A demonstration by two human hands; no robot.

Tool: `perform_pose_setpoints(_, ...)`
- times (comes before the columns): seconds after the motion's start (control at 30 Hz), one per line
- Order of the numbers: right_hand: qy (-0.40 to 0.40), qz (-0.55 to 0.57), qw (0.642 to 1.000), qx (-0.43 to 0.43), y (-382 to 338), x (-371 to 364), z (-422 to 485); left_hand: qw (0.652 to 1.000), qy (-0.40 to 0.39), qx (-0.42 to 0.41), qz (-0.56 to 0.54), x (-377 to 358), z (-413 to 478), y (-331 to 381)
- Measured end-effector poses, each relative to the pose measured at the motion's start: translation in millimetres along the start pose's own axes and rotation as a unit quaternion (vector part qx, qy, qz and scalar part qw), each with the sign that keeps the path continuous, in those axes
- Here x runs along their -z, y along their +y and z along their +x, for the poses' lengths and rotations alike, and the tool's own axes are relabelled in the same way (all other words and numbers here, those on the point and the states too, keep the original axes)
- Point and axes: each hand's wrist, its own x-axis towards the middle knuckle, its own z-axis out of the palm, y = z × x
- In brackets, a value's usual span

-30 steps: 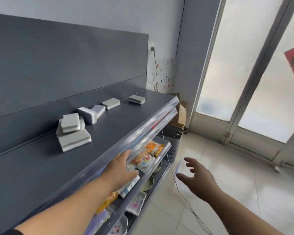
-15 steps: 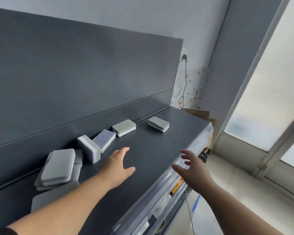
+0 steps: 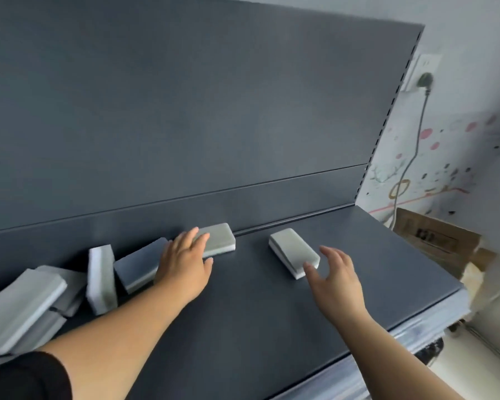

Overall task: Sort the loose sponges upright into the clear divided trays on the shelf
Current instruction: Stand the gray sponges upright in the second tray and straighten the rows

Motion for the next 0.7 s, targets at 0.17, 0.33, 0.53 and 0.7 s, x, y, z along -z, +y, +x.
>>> perform_pose_setpoints(0.17,-0.084,-0.012,0.996,0.001,11,-15,42,0.997,-0.01,0.044,0.068,-17,12,18)
perform_pose_setpoints(0.33,-0.159,-0.078,0.984,0.019,10,-21,53,0.996,-0.058,0.026,0.059,-11,0,47)
perform_pose_setpoints(0.53,-0.123,-0.108,0.985,0.051,14,-24,38,0.985,-0.136,0.101,0.007,-3,2,55)
perform_pose_setpoints(0.7,-0.115,-0.053,0.991,0.046,7,-14,21,0.982,-0.128,0.127,-0.05,5,-29,52)
